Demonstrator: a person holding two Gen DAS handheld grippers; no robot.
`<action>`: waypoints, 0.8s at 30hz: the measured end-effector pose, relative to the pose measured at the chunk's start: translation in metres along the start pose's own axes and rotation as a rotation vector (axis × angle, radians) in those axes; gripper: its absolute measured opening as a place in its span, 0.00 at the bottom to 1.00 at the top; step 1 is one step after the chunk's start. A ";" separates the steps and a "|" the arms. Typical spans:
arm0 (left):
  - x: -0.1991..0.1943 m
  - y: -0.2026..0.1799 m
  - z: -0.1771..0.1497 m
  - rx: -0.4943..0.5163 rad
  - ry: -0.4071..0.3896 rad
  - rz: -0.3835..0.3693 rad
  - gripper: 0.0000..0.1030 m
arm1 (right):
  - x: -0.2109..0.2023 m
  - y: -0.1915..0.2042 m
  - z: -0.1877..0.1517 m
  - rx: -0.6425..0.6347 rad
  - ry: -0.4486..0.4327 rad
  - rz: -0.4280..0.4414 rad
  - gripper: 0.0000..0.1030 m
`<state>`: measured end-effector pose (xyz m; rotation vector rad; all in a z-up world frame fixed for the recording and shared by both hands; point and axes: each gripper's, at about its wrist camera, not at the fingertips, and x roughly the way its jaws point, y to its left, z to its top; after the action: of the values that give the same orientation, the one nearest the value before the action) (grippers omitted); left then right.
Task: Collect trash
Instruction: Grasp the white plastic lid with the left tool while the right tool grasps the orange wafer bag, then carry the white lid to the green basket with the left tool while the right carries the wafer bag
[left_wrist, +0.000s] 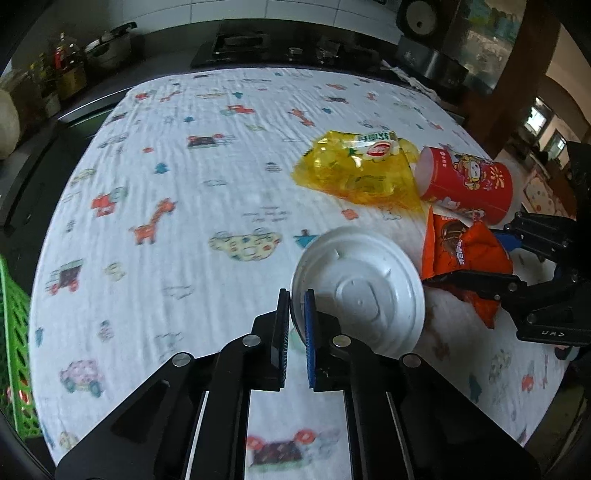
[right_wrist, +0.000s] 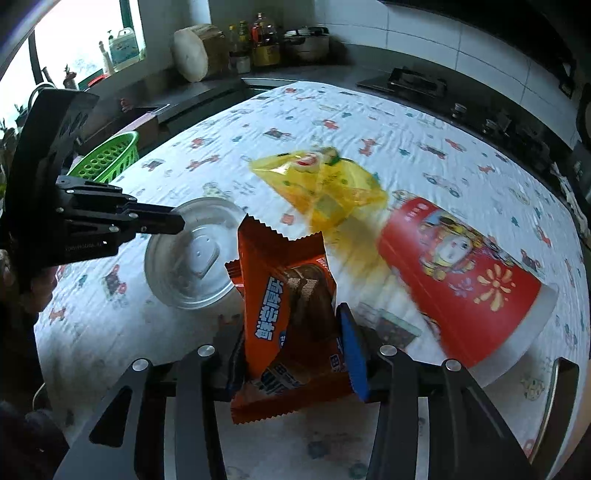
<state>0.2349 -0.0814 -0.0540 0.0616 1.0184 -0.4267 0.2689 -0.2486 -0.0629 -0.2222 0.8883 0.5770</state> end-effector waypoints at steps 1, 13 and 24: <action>-0.005 0.004 -0.002 -0.006 -0.003 0.007 0.05 | 0.000 0.006 0.002 -0.006 -0.002 0.006 0.41; -0.058 0.075 -0.042 -0.097 -0.049 0.063 0.04 | 0.007 0.079 0.032 -0.094 -0.009 0.046 0.41; -0.110 0.160 -0.071 -0.239 -0.129 0.102 0.04 | 0.024 0.158 0.077 -0.202 -0.019 0.090 0.41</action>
<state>0.1877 0.1175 -0.0230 -0.1271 0.9287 -0.2113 0.2438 -0.0766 -0.0260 -0.3606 0.8247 0.7523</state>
